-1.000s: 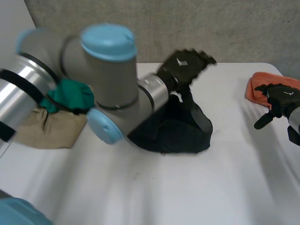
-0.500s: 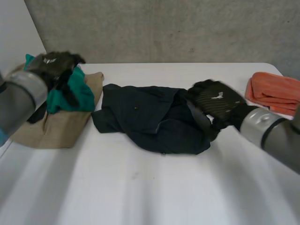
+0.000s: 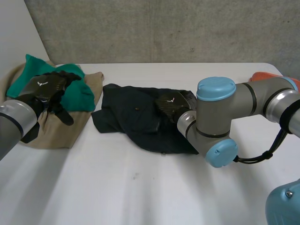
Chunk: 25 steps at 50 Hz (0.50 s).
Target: Fold the laundry.
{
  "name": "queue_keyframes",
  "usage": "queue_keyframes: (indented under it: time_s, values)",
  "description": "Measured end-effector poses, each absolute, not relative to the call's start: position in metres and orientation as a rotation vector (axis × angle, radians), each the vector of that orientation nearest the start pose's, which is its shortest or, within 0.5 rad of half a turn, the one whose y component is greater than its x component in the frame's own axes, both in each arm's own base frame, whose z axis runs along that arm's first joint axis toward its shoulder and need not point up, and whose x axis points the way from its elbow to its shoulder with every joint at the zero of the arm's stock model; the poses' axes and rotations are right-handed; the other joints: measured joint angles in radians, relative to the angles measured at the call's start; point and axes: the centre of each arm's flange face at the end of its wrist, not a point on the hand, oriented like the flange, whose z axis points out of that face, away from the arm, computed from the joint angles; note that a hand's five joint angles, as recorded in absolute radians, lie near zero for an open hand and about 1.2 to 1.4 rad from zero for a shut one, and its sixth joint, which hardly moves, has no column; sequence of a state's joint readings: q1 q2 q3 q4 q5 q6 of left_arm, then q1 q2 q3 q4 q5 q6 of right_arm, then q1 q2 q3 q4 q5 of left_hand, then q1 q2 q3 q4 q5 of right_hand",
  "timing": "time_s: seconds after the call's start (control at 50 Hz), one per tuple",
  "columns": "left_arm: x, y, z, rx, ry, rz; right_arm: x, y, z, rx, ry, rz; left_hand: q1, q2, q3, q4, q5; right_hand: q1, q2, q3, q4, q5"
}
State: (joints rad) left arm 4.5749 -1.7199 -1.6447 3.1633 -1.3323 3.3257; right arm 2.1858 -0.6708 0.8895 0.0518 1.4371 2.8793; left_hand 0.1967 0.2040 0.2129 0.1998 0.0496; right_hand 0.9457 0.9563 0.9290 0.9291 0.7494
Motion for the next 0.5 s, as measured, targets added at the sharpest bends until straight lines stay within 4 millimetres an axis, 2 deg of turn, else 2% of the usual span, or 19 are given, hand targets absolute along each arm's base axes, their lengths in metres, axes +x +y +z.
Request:
queue_keyframes:
  time_s: [0.04, 0.06, 0.18, 0.22, 0.26, 0.28, 0.36, 0.4, 0.44, 0.46, 0.5]
  values:
    - [-0.196, -0.294, 0.241, 0.657, 2.474, -2.081, 0.384, -0.301, 0.153, -1.052, 1.994, -1.702, 0.0, 0.0, 0.0, 0.0, 0.0, 0.167, 0.189, 0.2, 0.201, 0.192]
    - [-0.197, -0.295, 0.239, 0.658, 2.475, -2.079, 0.383, -0.303, 0.155, -1.043, 1.988, -1.716, 0.0, 0.0, 0.0, 0.0, 0.0, 0.172, 0.212, 0.232, 0.235, 0.219]
    - [-0.202, -0.299, 0.232, 0.664, 2.493, -2.059, 0.367, -0.335, 0.181, -0.875, 1.914, -1.927, 0.0, 0.0, 0.0, 0.0, 0.0, 0.172, 0.225, 0.256, 0.263, 0.226]
    - [-0.206, -0.298, 0.23, 0.668, 2.5, -2.054, 0.349, -0.364, 0.199, -0.714, 1.863, -2.111, 0.0, 0.0, 0.0, 0.0, 0.0, 0.172, 0.225, 0.256, 0.263, 0.226]
    - [-0.208, -0.298, 0.23, 0.671, 2.501, -2.055, 0.339, -0.379, 0.206, -0.637, 1.846, -2.2, 0.0, 0.0, 0.0, 0.0, 0.0, 0.172, 0.225, 0.256, 0.263, 0.226]
    - [-0.21, -0.296, 0.229, 0.676, 2.501, -2.056, 0.328, -0.394, 0.21, -0.569, 1.835, -2.282, 0.0, 0.0, 0.0, 0.0, 0.0, 0.172, 0.225, 0.256, 0.263, 0.227]
    - [-0.216, -0.293, 0.23, 0.693, 2.498, -2.066, 0.304, -0.426, 0.209, -0.467, 1.844, -2.434, 0.0, 0.0, 0.0, 0.0, 0.0, 0.171, 0.223, 0.256, 0.263, 0.226]
    - [-0.22, -0.291, 0.231, 0.706, 2.496, -2.073, 0.296, -0.439, 0.203, -0.456, 1.865, -2.475, 0.0, 0.0, 0.0, 0.0, 0.0, 0.008, 0.019, 0.071, 0.08, 0.059]
    - [-0.224, -0.289, 0.232, 0.718, 2.493, -2.079, 0.29, -0.447, 0.195, -0.466, 1.894, -2.488, 0.0, 0.0, 0.0, 0.0, 0.0, -0.275, -0.273, -0.206, -0.196, -0.226]
    - [-0.226, -0.288, 0.232, 0.726, 2.491, -2.083, 0.288, -0.451, 0.191, -0.477, 1.913, -2.491, 0.0, 0.0, 0.0, 0.0, 0.0, -0.49, -0.494, -0.423, -0.411, -0.451]
    - [-0.23, -0.287, 0.232, 0.737, 2.489, -2.087, 0.284, -0.457, 0.184, -0.495, 1.951, -2.487, 0.0, 0.0, 0.0, 0.0, 0.0, -0.677, -0.689, -0.647, -0.643, -0.655]
